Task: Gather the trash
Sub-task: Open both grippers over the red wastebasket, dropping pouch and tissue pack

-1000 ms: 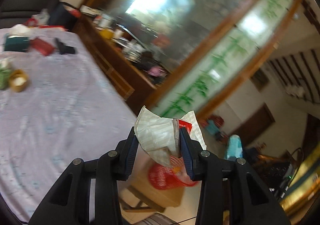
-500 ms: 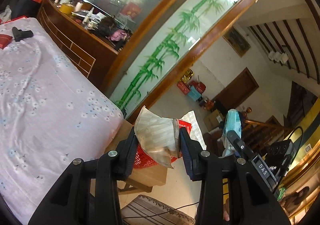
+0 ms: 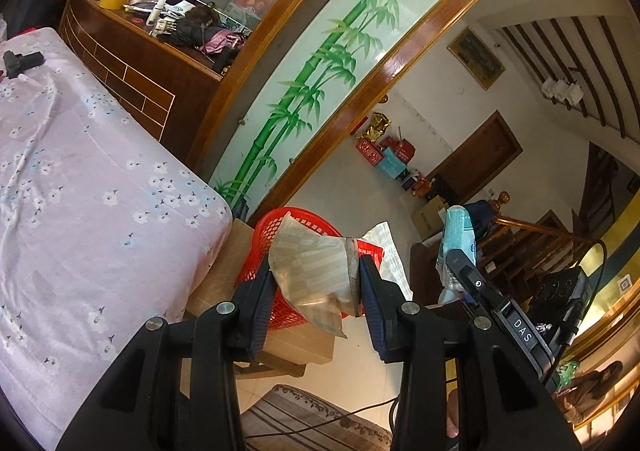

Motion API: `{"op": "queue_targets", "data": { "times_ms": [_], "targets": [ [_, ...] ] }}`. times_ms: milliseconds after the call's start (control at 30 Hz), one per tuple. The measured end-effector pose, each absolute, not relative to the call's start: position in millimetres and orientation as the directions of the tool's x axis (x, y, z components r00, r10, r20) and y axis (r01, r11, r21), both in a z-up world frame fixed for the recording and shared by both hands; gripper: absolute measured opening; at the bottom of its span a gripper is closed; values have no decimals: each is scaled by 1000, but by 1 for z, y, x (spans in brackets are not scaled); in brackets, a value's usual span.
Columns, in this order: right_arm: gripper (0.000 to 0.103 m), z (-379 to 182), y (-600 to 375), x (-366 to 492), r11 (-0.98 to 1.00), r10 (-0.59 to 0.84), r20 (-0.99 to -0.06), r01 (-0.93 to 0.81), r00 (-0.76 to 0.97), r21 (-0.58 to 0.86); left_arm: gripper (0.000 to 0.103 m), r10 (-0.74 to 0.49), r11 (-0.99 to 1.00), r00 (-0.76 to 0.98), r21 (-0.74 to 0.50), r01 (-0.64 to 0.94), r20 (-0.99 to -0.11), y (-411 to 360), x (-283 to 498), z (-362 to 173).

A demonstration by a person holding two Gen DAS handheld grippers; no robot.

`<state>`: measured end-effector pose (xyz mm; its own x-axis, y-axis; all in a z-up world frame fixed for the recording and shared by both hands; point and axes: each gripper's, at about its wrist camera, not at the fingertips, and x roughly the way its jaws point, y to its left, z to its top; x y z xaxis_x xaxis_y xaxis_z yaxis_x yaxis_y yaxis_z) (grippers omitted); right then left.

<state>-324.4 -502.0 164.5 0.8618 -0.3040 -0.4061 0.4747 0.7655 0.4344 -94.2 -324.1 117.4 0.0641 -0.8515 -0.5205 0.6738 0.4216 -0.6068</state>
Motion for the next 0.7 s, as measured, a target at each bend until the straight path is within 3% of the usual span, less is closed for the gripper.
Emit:
{"op": "queue_targets", "data": {
  "times_ms": [433, 700],
  "targets": [
    [35, 140, -550, -342, 730, -302, -401, 480, 865, 487, 39, -835, 440, 78, -576, 689, -545, -364, -92, 104],
    [36, 113, -574, -343, 687, -274, -447, 498, 852, 528, 39, -799, 457, 57, -544, 704, -599, -419, -84, 74]
  ]
}}
